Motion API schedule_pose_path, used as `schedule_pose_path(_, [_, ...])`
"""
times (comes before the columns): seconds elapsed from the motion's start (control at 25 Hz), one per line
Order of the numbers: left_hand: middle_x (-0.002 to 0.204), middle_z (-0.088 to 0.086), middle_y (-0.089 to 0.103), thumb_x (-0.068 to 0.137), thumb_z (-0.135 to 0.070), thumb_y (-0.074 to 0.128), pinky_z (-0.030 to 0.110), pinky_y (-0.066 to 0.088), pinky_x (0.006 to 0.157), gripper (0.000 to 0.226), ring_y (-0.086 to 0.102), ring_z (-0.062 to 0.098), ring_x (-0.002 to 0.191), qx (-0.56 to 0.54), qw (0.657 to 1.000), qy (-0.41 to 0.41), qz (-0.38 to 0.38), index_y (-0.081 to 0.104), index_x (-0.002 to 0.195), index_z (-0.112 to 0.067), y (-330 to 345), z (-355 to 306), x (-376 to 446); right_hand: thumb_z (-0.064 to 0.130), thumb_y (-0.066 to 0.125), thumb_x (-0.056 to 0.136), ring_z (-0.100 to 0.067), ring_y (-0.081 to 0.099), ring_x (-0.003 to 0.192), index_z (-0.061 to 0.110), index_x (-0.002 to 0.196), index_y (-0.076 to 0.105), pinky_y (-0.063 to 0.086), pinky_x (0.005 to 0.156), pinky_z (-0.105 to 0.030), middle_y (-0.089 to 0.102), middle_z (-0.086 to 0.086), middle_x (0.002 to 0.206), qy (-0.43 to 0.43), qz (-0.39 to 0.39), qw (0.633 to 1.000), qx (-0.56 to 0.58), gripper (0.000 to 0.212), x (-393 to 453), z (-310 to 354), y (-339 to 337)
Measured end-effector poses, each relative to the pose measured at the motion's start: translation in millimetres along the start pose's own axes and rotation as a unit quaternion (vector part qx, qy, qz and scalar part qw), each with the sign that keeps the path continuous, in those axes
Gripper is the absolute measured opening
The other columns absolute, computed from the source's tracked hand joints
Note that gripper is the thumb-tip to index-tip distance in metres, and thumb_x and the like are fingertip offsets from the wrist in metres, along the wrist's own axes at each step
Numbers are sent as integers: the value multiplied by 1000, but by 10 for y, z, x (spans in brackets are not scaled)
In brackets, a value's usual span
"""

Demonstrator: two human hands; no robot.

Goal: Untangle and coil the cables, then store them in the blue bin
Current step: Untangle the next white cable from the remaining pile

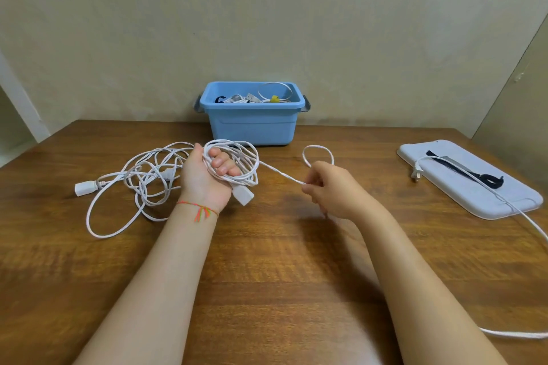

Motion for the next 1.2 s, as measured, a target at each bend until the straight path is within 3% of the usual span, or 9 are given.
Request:
schedule_pose_path(0.12, [57,-3,35,104,-50,32,24,31,57,51,33,10,48,37,999,34,17,45,66,-20,103,-9,-38,41,70,88,-18,61,83,27,81,65,48,66,-30,65,5,85,-15,0,985,-172,16,-81,174,4])
schedule_pose_path(0.24, [59,0,48,106,-44,35,30,43,69,44,47,14,55,183,979,79,37,51,74,-17,258,72,-116,43,68,88,-13,60,78,29,74,66,43,60,-27,64,10,76,-88,38,980,-175,20,-188,481,168])
schedule_pose_path(0.44, [68,-4,64,105,-42,40,37,51,74,34,62,12,67,520,837,159,59,59,96,-15,427,215,-233,4,59,83,-2,62,64,17,102,75,52,64,-19,68,24,72,-175,76,971,147,28,-341,755,121])
schedule_pose_path(0.56, [60,-4,56,105,-39,42,28,45,55,33,54,10,52,516,842,108,115,60,103,-11,473,357,-264,-7,58,86,-17,68,71,5,107,67,54,67,-27,71,-10,83,-156,83,917,358,26,-309,691,-33])
schedule_pose_path(0.72, [62,-1,46,105,-36,44,18,27,40,32,34,9,44,511,840,45,177,55,93,-9,502,529,-294,-4,57,94,-18,53,44,1,112,57,42,43,-24,63,-20,75,-96,107,888,436,19,-238,489,-38])
schedule_pose_path(0.8, [58,-4,44,99,-40,55,18,27,40,32,34,8,44,595,783,45,176,60,92,-9,480,519,-288,6,65,92,-11,40,40,4,106,62,30,37,-21,66,-8,71,-56,114,933,336,14,-201,347,-18])
schedule_pose_path(1.0, [75,-2,64,81,-36,69,38,49,67,21,61,20,76,853,486,152,115,64,78,-15,449,447,-215,28,80,82,-4,51,61,20,79,73,40,56,-18,62,12,65,-28,53,993,98,11,-136,164,-183])
schedule_pose_path(1.12, [82,-4,64,89,-48,58,36,49,68,27,60,21,82,877,437,188,74,69,86,-23,442,431,-181,30,79,81,-5,49,59,22,78,72,37,54,-20,57,11,64,-23,55,998,-17,12,-115,115,-170])
schedule_pose_path(1.2, [80,-4,63,93,-50,54,34,47,67,33,58,20,78,861,460,206,67,66,83,-21,473,408,-206,30,77,84,-6,50,55,20,78,71,38,52,-20,59,9,62,-15,53,997,-58,13,-116,94,-151])
Point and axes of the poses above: each hand's wrist, its own x-axis towards the middle knuckle, its own y-axis out of the palm, z = x × y, the point moved 9 cm from there along x, towards the middle knuckle
